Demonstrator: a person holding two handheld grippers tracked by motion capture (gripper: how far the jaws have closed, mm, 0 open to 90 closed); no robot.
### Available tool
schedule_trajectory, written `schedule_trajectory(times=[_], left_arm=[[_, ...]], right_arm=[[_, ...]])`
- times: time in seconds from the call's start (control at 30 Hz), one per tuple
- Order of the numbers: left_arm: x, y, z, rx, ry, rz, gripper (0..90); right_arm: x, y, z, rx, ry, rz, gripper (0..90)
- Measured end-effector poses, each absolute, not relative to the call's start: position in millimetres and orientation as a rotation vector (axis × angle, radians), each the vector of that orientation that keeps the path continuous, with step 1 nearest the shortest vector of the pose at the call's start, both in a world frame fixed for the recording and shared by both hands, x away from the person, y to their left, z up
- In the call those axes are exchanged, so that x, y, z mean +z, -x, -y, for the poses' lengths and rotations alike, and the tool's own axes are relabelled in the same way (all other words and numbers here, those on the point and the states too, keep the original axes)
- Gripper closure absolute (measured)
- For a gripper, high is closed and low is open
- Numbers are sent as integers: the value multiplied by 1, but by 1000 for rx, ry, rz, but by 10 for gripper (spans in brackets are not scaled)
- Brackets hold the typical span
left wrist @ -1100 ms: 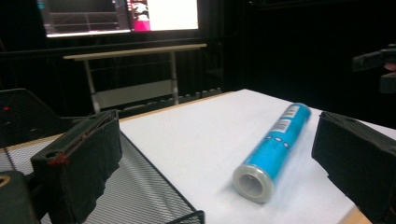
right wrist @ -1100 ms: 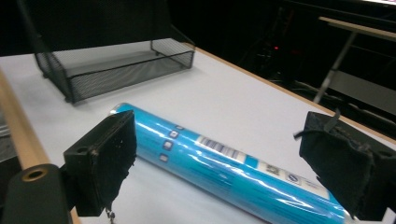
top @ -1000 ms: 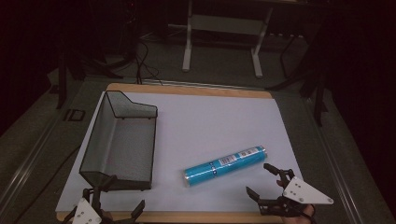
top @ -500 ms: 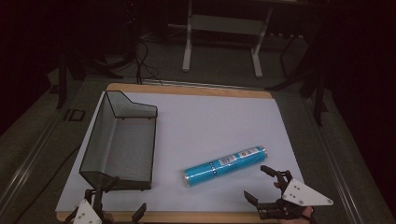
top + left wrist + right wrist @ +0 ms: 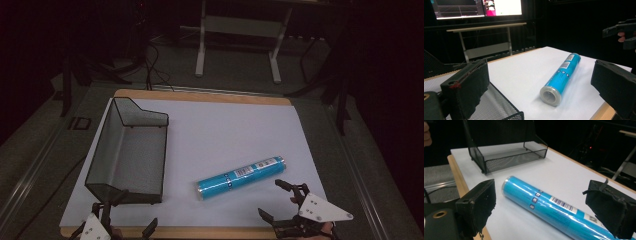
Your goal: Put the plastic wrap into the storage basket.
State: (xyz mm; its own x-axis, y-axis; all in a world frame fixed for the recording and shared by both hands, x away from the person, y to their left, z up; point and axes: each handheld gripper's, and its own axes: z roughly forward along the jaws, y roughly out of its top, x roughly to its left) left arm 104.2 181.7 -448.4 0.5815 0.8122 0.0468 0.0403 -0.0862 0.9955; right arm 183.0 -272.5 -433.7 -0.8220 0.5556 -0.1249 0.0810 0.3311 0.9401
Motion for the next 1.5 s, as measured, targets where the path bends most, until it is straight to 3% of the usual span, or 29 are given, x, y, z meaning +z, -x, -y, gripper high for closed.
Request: schedule_trajectory(times=[0.43,0.73,0.93,1.5], left_arm=[[-449,-103,-181,747,-1535,-746,21],[-449,-105,-180,745,-1544,-748,21],[-449,-104,-180,747,-1543,-750,21],[-449,-104,-180,745,-1543,-751,21]], right_arm=[[-428,-195,267,1478,-483,-2204,98],[-429,-206,264,1316,-425,-2323,182],[-430,-214,261,1246,-410,-2414,113],[-448,-254,235,859,-297,-2579,92]])
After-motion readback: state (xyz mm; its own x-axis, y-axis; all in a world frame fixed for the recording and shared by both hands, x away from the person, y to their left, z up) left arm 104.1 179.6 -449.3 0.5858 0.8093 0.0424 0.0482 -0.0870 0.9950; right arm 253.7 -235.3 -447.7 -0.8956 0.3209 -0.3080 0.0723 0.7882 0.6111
